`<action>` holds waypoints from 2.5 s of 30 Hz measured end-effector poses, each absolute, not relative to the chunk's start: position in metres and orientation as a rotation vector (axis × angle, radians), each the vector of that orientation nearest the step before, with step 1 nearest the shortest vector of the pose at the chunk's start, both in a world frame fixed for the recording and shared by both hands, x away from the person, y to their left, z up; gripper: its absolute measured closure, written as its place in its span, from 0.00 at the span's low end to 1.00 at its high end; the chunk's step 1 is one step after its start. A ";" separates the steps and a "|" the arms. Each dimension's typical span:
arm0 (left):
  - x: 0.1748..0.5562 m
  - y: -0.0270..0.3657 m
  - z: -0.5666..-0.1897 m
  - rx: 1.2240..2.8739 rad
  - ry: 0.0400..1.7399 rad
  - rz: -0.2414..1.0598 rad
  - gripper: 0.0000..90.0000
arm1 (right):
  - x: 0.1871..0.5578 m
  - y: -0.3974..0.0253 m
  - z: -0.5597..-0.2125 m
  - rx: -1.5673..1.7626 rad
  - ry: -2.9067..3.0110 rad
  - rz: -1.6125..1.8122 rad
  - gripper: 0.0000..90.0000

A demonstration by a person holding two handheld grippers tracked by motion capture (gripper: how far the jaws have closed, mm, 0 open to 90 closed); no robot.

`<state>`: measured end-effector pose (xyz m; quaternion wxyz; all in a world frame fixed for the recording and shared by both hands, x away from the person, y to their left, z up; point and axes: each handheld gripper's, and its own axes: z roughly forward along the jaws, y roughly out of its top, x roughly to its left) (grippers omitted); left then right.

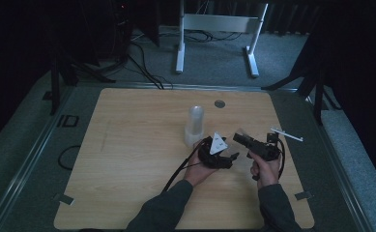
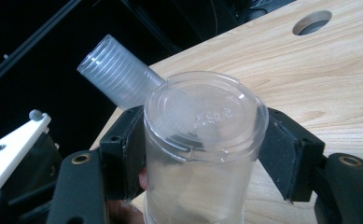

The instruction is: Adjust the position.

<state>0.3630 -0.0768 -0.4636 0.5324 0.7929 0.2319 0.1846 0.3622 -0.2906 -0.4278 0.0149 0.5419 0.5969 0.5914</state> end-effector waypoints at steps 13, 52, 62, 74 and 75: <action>0.367 -0.066 -0.460 1.896 0.559 0.435 0.31 | 0.359 -0.288 -0.427 1.588 1.948 1.827 0.33; 0.371 -0.038 -0.459 2.009 0.497 0.403 0.31 | 0.355 -0.300 -0.418 1.287 2.317 1.286 0.41; 0.371 -0.034 -0.454 2.038 0.462 0.361 0.31 | 0.357 -0.292 -0.411 1.128 2.429 1.086 0.41; 0.372 -0.030 -0.451 2.075 0.416 0.301 0.31 | 0.357 -0.284 -0.400 0.959 2.536 0.921 0.42; 0.372 -0.030 -0.452 2.080 0.412 0.296 0.31 | 0.357 -0.283 -0.399 0.946 2.543 0.912 0.42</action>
